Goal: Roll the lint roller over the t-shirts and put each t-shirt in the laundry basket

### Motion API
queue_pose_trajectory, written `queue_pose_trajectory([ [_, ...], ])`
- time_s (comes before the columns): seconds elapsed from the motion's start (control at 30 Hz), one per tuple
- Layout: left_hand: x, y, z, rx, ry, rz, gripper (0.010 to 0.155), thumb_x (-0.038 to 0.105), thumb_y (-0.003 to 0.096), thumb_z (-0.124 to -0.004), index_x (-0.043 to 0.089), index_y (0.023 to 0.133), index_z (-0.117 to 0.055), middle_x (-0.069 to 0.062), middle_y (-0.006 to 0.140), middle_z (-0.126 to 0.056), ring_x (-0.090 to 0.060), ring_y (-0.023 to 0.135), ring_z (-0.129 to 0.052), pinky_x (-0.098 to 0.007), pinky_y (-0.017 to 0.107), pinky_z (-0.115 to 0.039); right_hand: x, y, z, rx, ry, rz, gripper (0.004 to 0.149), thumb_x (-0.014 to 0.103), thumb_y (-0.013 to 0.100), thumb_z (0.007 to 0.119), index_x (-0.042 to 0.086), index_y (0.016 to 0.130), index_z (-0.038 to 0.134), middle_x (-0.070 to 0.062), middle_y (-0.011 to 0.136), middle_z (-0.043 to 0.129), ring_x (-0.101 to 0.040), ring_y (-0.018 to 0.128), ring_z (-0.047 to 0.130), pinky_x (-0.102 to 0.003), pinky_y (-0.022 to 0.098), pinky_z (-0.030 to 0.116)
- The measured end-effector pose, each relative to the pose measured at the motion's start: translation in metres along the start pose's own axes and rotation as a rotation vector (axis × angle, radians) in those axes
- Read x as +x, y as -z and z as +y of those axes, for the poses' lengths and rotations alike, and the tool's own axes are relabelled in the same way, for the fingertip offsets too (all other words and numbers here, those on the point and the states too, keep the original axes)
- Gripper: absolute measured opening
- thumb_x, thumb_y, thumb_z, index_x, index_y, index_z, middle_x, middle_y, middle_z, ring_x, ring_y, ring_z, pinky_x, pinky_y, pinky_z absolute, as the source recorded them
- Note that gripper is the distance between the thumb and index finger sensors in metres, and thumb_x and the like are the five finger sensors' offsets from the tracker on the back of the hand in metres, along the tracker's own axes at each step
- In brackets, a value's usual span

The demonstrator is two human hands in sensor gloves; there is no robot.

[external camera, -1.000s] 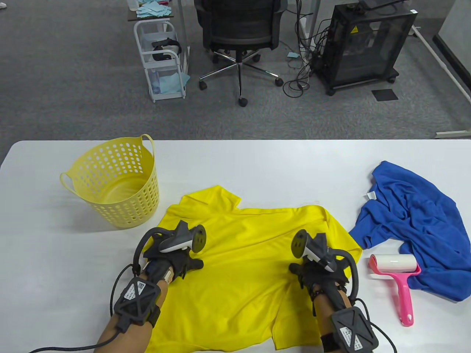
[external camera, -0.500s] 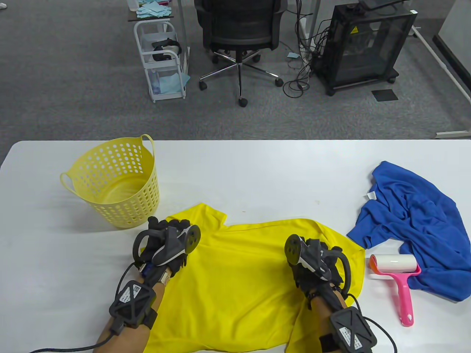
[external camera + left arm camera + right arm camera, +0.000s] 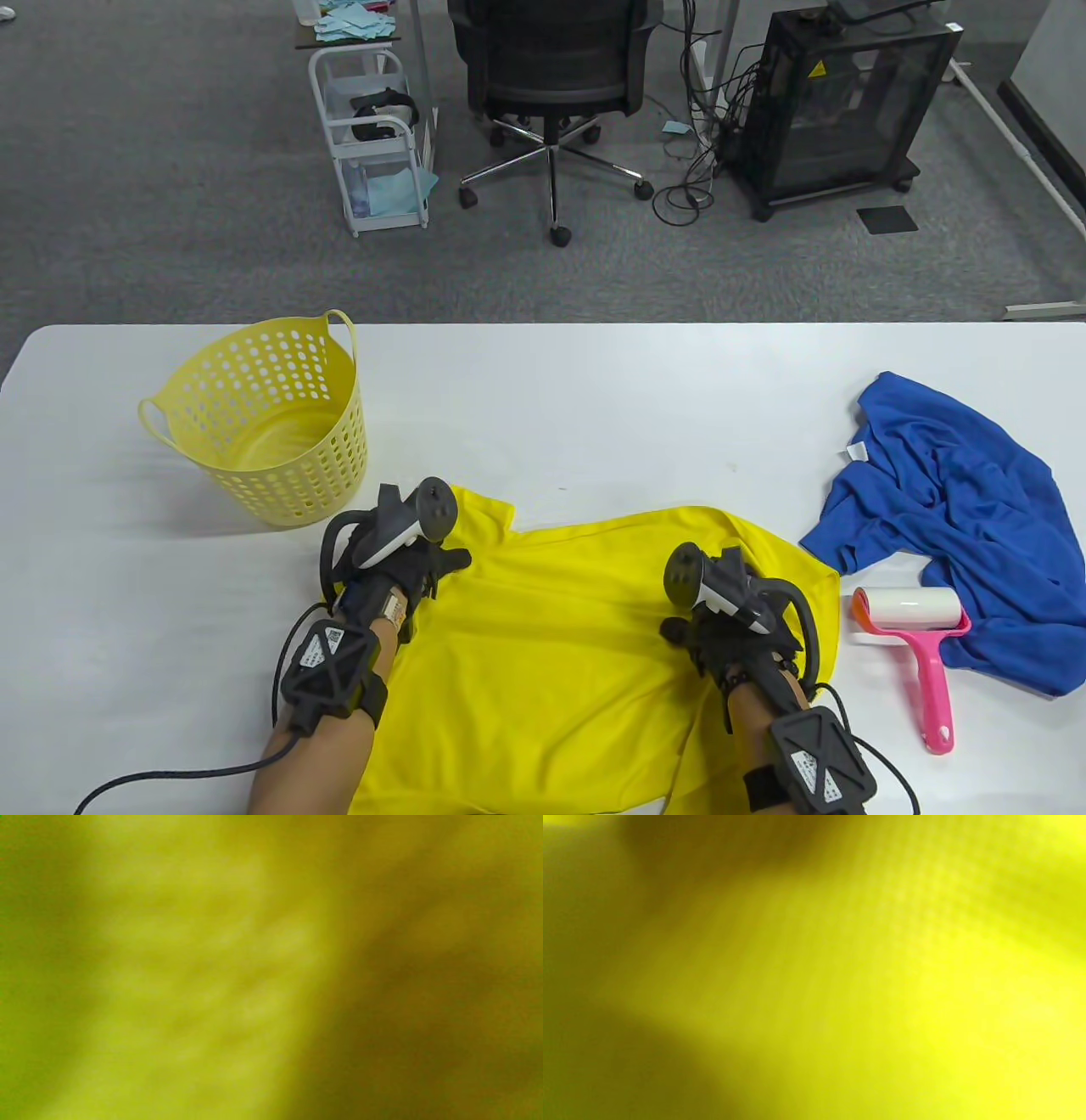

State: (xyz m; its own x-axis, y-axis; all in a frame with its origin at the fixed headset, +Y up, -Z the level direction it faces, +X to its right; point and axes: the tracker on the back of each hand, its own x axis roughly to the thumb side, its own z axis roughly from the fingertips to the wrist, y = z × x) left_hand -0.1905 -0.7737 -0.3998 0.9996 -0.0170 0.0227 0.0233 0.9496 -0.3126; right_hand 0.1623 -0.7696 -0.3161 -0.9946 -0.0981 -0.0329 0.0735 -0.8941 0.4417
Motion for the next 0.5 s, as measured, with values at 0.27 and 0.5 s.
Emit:
queue_pose_trajectory([
  [0.27,-0.015,-0.002,-0.012,-0.096,0.007,0.014,0.118,0.083,0.0239,-0.062,0.022,0.098,0.007,-0.021,0.109,0.007,-0.052,0.106,-0.008,-0.071,0.073,-0.016,-0.003,0.0,0.0,0.018,0.026,-0.001,0.08,0.062,0.04,0.063,0.029,0.103,0.027,-0.009,0.111,0.032,-0.041,0.104,0.038,-0.071,0.07,0.046],
  [0.5,0.008,-0.036,0.012,0.202,0.088,-0.174,0.094,0.071,0.0363,-0.069,0.021,0.107,-0.032,-0.013,0.115,-0.042,-0.046,0.108,-0.054,-0.07,0.072,-0.046,-0.028,-0.003,-0.011,-0.124,0.151,0.033,0.083,0.063,0.04,0.067,0.023,0.104,0.033,-0.009,0.112,0.046,-0.036,0.104,0.053,-0.067,0.071,0.05],
])
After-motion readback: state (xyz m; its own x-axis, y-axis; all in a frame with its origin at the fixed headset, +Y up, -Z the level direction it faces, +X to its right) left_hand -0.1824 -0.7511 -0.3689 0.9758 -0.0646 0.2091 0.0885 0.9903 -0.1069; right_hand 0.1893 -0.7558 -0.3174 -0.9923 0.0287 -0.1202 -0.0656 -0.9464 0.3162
